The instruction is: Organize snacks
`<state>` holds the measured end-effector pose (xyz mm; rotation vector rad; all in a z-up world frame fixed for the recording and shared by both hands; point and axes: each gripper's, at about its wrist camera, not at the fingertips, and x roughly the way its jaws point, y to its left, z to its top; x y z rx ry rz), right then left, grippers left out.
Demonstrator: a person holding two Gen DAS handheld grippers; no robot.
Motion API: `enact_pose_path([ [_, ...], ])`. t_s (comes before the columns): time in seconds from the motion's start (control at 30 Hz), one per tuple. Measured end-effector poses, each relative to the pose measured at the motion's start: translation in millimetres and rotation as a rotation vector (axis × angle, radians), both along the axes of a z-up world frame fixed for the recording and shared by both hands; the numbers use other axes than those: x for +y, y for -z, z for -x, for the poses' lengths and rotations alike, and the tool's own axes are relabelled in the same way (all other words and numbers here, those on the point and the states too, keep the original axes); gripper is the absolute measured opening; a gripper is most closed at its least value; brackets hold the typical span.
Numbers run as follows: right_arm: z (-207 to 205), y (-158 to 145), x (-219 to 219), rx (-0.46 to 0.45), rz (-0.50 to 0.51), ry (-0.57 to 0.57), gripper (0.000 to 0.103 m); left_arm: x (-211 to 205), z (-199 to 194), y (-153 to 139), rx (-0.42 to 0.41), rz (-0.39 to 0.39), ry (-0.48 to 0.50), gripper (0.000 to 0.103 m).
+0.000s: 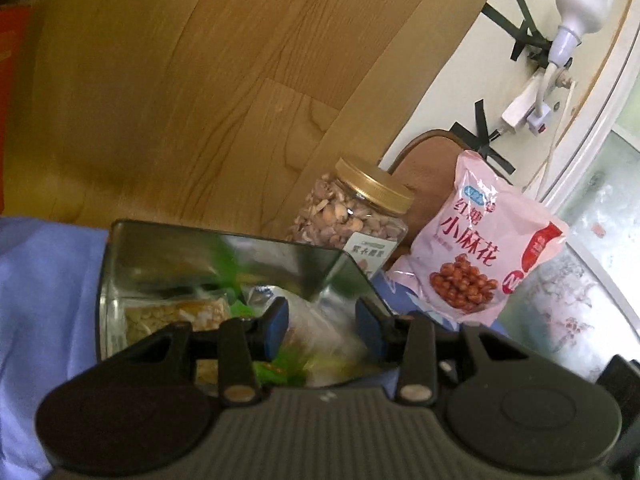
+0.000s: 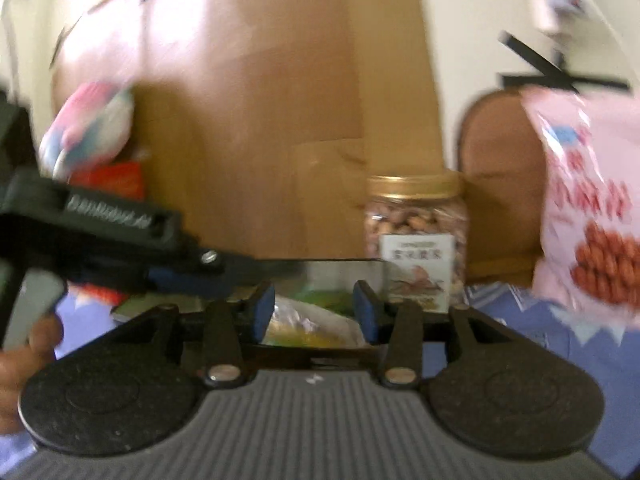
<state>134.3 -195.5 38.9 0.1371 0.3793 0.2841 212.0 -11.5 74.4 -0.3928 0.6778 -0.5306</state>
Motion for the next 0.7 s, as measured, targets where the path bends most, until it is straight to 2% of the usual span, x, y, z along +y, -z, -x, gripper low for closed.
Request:
enact_pose_path([
  [0.07, 0.4, 0.0, -7.1, 0.017, -0.014, 0.012, 0.047, 3.4, 6.3, -1.0, -0.006, 0.004, -0.007, 0.037],
  [0.17, -1.4, -7.5, -19.1, 0.035, -0.1, 0.011, 0.047, 13.5, 24.5, -8.7, -0.022, 0.028, -0.007, 0.037],
  [0.3, 13.4, -20.0, -25.2, 0.042, -0.17, -0.057, 0.047, 33.8, 65.3, -16.1, -0.063, 0.031, -0.009, 0.037],
  [0.4, 33.0, -16.8, -20.9, 0.074, -0.169, -0.146, 0.047, 51.5, 100.3, -10.7, -0.067, 0.026, -0.014, 0.037],
  [0.5, 57.2, -3.6, -3.0, 0.114, -0.074, -0.226, 0.047, 64.5, 127.8, 4.8, -0.03, -0.004, -0.032, 0.037],
  [0.6, 75.2, 16.6, 29.1, 0.146, 0.148, -0.265, 0.045, 68.9, 146.4, 22.5, 0.029, -0.039, -0.044, 0.037],
  [0.67, 84.0, 27.2, 42.0, 0.128, 0.254, -0.256, 0.025, 72.0, 154.8, 32.1, 0.071, -0.032, -0.046, 0.037],
  [0.7, 86.9, 27.7, 45.3, 0.121, 0.275, -0.261, 0.025, 73.3, 158.1, 34.9, 0.085, -0.027, -0.048, 0.037],
])
